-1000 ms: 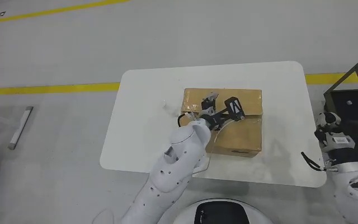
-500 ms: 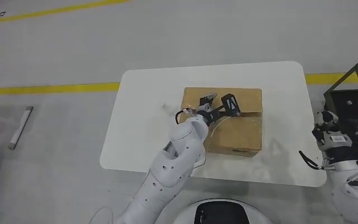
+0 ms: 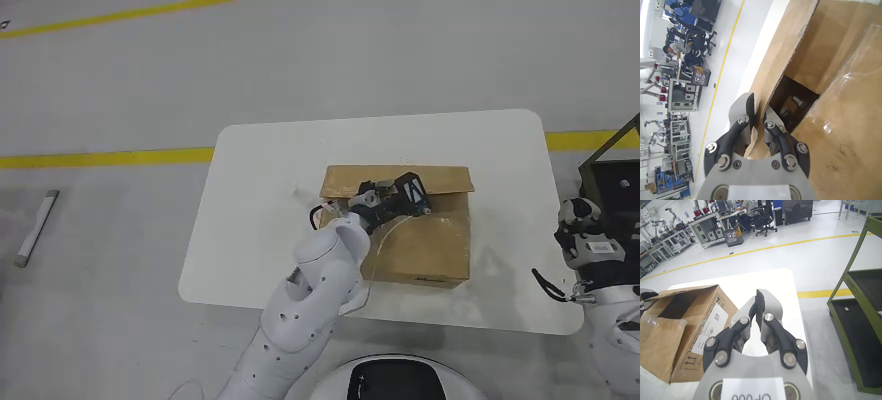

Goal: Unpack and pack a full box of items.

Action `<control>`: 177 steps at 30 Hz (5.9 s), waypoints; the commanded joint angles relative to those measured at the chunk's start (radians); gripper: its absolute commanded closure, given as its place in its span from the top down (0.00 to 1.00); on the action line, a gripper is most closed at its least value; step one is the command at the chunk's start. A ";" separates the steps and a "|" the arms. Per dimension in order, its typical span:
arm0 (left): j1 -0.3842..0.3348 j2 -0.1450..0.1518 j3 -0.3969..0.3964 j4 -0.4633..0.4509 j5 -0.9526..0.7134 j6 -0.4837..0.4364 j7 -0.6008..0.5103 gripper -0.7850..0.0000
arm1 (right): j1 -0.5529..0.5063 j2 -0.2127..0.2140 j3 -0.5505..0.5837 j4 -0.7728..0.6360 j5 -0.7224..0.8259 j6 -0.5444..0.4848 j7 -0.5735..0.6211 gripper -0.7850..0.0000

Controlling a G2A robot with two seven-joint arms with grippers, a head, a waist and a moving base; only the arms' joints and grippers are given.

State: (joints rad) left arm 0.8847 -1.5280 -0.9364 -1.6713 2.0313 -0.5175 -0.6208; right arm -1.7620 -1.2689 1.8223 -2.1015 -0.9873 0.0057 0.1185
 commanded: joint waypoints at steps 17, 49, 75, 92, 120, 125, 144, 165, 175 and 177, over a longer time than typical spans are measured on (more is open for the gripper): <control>-0.171 -0.020 0.025 0.081 0.080 0.033 0.071 1.00 | -0.003 -0.003 0.001 -0.009 0.010 -0.011 -0.005 0.00; -0.153 -0.060 -0.056 0.137 -0.080 0.175 0.152 1.00 | -0.010 -0.009 0.059 -0.018 0.578 -0.182 0.196 0.00; 0.224 0.000 -0.240 -0.262 0.008 0.202 0.125 1.00 | -0.037 0.024 0.093 0.005 0.684 -0.583 0.447 1.00; 0.224 0.000 -0.240 -0.262 0.008 0.202 0.125 1.00 | -0.023 0.035 -0.011 0.033 0.506 -0.663 0.381 1.00; 0.224 0.000 -0.240 -0.262 0.008 0.202 0.125 1.00 | 0.021 0.061 -0.087 0.104 0.624 -0.637 0.398 0.49; 0.224 0.000 -0.240 -0.262 0.008 0.202 0.125 1.00 | 0.024 0.068 -0.090 0.104 0.639 -0.640 0.438 0.40; 0.224 0.000 -0.240 -0.262 0.008 0.202 0.125 1.00 | 0.063 0.095 -0.109 0.100 0.547 -0.647 0.525 0.00; 0.162 -0.006 -0.168 -0.261 -0.115 0.040 -0.026 1.00 | 0.101 0.107 -0.013 -0.012 0.047 -0.804 0.124 0.00; 0.157 -0.004 -0.125 -0.304 -0.224 -0.111 -0.115 1.00 | 0.048 0.106 -0.027 -0.015 -0.025 -0.763 0.012 0.00; 0.160 -0.004 -0.122 -0.310 -0.247 -0.121 -0.126 1.00 | 0.042 0.106 -0.028 -0.015 -0.028 -0.759 0.005 0.09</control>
State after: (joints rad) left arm 1.0426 -1.5321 -1.0593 -1.9787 1.7969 -0.6358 -0.7414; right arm -1.7175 -1.1630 1.7948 -2.1168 -1.0146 -0.7552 0.1260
